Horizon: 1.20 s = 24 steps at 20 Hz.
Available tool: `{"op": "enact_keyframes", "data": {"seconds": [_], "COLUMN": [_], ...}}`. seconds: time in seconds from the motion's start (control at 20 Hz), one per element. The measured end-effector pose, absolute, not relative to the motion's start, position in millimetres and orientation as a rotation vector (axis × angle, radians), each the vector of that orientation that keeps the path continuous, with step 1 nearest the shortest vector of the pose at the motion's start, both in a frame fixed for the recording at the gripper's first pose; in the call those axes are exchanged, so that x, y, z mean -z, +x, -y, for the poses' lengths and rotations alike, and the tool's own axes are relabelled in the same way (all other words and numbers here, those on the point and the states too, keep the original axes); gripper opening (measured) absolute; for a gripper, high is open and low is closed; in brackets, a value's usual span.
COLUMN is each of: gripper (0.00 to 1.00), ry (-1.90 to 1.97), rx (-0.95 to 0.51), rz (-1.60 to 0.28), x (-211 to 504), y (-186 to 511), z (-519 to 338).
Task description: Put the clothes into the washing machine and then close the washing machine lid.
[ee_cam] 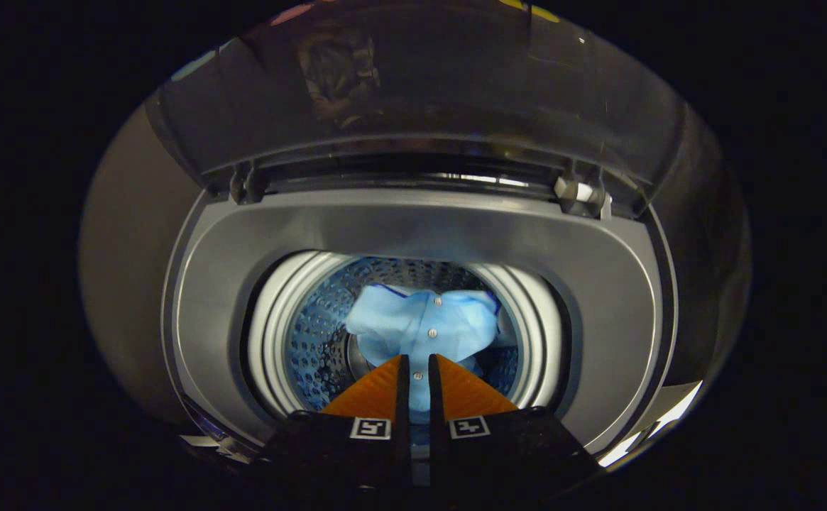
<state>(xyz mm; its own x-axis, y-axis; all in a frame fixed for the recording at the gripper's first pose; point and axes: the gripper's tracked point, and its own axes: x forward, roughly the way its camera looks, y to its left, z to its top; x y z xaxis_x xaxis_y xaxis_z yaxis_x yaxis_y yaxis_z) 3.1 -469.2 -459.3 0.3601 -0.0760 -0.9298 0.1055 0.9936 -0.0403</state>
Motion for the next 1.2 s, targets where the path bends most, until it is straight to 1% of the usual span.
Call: {"op": "enact_keyframes", "data": {"seconds": [0.05, 0.2, 0.3, 0.55, 1.0, 1.2], "gripper": [0.14, 0.97, 1.0, 0.99, 0.99, 0.99], "ry": [0.016, -0.025, 0.011, 0.043, -0.014, -0.04], "rx": [0.109, 0.143, 0.177, 0.198, 0.156, 0.117], "rz": [-1.187, -1.184, -1.175, -1.202, -1.168, -1.072], "x": [456.4, 459.5, 456.0, 457.8, 443.8, 411.4], "y": [7.3, 14.7, 18.1, 11.2, 15.2, 15.0], "z": [469.7, 478.8, 479.2, 483.4, 476.9, 461.4]}}
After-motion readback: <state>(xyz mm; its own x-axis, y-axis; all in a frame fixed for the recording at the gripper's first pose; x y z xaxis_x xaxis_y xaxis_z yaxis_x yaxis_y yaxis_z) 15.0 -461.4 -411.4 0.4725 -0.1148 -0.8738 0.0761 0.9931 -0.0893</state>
